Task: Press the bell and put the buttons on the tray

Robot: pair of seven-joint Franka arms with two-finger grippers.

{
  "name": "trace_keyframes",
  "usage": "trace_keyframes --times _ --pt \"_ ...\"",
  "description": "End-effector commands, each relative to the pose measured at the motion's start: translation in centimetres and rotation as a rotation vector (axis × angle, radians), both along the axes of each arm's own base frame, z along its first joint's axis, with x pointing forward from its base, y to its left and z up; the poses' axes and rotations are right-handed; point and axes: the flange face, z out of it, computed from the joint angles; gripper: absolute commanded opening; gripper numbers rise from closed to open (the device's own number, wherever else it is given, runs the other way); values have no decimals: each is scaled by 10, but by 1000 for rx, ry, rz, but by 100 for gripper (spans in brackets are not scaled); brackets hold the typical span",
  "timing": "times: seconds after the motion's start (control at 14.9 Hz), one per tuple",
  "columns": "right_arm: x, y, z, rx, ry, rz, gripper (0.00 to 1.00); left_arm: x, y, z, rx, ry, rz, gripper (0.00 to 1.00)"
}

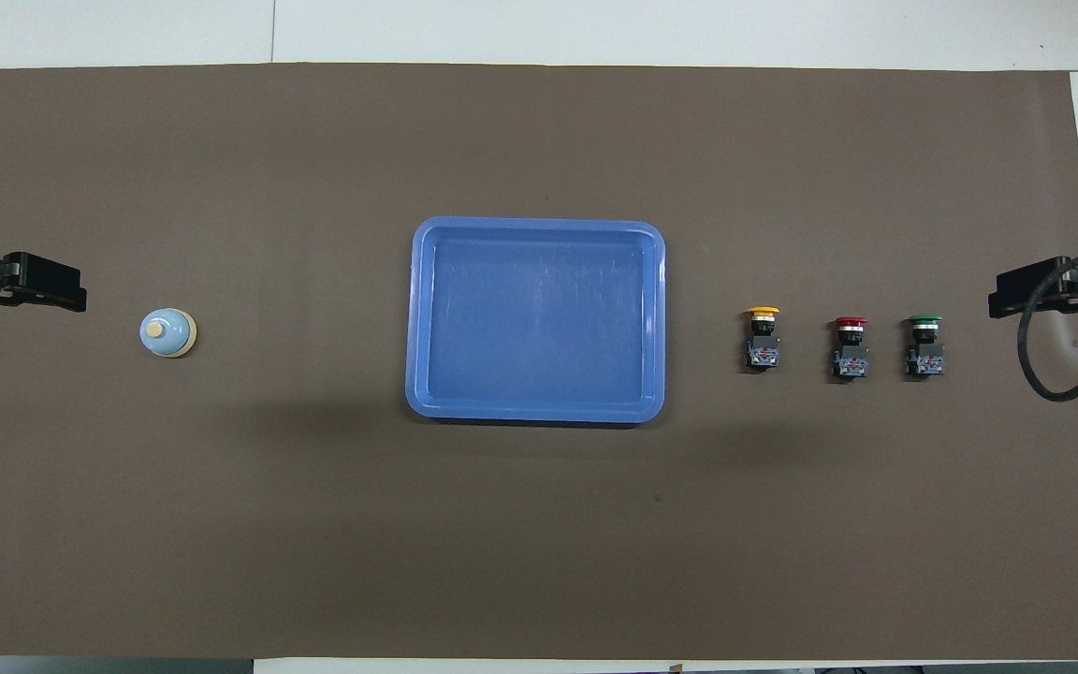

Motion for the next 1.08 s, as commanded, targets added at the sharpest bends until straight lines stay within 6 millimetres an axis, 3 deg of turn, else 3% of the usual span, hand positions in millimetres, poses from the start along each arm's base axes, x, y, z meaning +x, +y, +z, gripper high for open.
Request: trace_keyframes --times 0.0,0.2,0.4,0.81,1.01 --pt "-5 -1 1 6 -1 19 100 -11 9 -6 8 2 41 0" --pt "-5 -1 1 6 -1 19 100 -12 29 -15 7 15 98 0" --pt "-5 -1 1 6 -1 19 100 -10 23 -46 5 9 92 0" --pt "-5 -1 1 6 -1 19 100 11 35 -138 -3 -9 109 0" --pt "-5 -1 1 6 -1 19 100 15 39 -172 -6 -40 114 0"
